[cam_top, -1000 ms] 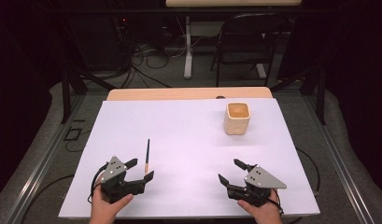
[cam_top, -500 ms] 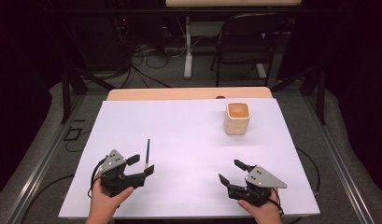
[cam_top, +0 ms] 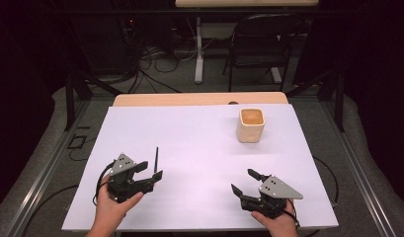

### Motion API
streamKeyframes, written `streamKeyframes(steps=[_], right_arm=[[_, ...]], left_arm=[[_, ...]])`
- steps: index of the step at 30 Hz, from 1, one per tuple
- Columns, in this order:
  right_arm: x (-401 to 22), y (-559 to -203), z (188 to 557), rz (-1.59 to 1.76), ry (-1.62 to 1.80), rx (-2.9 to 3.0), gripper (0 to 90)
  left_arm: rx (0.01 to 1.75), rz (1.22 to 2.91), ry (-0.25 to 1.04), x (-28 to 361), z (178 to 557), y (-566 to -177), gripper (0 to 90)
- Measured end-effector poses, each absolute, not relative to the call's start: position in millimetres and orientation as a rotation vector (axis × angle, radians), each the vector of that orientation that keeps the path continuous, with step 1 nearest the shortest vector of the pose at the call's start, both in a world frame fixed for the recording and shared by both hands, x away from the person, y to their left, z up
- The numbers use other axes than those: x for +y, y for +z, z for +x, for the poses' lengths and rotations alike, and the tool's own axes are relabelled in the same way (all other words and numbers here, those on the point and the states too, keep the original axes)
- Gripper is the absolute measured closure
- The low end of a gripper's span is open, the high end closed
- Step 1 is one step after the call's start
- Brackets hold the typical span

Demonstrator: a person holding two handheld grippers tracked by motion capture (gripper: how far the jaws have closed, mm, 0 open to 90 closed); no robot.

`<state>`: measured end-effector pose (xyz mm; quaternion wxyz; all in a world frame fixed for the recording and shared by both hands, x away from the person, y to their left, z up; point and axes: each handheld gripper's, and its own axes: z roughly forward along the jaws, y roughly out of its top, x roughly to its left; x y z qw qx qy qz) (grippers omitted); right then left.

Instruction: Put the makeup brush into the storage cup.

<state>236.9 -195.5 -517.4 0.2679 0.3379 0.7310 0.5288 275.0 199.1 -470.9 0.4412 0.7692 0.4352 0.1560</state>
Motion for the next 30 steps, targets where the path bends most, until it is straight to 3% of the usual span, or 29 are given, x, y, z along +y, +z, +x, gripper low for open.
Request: streamKeyframes(steps=[12, 30], right_arm=[[-195, -519, 238, 0.913, 1.442, 1.961, 27.5], [-195, -519, 237, 0.921, 1.442, 1.977, 27.6]], left_arm=[[1.117, 1.975, 0.431, 195, 286, -459, 34.0], [1.238, 2.009, 0.357, 202, 307, -459, 32.3]])
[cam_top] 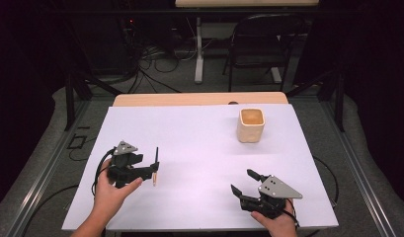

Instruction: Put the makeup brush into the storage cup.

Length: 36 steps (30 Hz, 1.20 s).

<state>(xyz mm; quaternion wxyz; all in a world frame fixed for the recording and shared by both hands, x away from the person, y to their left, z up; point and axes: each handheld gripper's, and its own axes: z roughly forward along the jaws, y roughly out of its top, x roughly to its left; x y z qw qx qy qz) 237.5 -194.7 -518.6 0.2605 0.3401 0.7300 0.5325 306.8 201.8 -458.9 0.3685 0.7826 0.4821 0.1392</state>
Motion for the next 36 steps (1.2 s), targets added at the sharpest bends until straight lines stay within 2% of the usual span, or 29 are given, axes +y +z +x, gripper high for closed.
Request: streamKeyframes(steps=[18, 36], right_arm=[[-195, -520, 239, 0.925, 1.441, 1.979, 27.6], [-195, -520, 239, 0.928, 1.443, 1.982, 27.7]], left_arm=[[1.361, 2.043, 0.306, 201, 322, -465, 33.8], [1.409, 2.056, 0.316, 198, 331, -470, 34.8]])
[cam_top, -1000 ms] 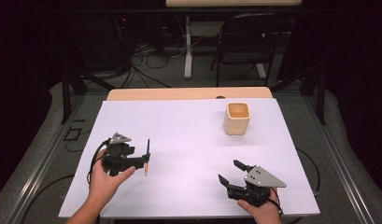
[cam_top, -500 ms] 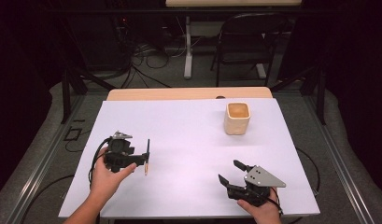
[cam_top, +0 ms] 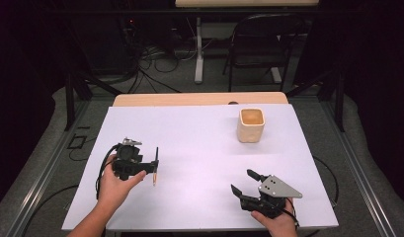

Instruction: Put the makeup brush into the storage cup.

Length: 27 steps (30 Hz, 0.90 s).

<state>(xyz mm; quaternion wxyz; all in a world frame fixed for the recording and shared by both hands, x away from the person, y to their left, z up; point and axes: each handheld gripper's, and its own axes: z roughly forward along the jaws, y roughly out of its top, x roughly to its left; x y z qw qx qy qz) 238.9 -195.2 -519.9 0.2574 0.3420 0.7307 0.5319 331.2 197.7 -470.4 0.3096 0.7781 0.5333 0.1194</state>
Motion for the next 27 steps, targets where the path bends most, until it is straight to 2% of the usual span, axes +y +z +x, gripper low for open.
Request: streamKeyframes(steps=[14, 27], right_arm=[[-195, -520, 239, 0.926, 1.442, 1.987, 27.7], [-196, -520, 240, 0.929, 1.441, 1.988, 27.7]], left_arm=[[1.480, 2.062, 0.265, 197, 339, -469, 37.4], [1.580, 2.082, 0.238, 195, 350, -471, 43.9]])
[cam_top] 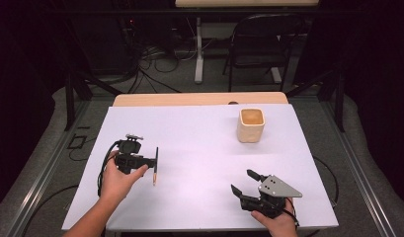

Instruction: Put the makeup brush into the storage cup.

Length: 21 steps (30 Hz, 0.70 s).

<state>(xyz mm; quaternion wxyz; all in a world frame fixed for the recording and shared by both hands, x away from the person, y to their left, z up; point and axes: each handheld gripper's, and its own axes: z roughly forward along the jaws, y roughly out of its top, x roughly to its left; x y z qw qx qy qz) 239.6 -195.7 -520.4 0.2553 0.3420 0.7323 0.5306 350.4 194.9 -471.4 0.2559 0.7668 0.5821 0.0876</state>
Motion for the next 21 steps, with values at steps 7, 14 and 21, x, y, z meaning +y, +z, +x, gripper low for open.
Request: streamKeyframes(steps=[7, 14, 21], right_arm=[[-195, -521, 239, 0.936, 1.438, 1.994, 27.8], [-196, -521, 240, 0.934, 1.437, 1.996, 27.7], [-196, -521, 240, 0.936, 1.438, 1.996, 27.8]], left_arm=[[1.610, 2.109, 0.232, 193, 355, -475, 46.2], [1.636, 2.139, 0.217, 189, 361, -482, 51.8], [1.655, 2.163, 0.204, 186, 364, -485, 55.1]])
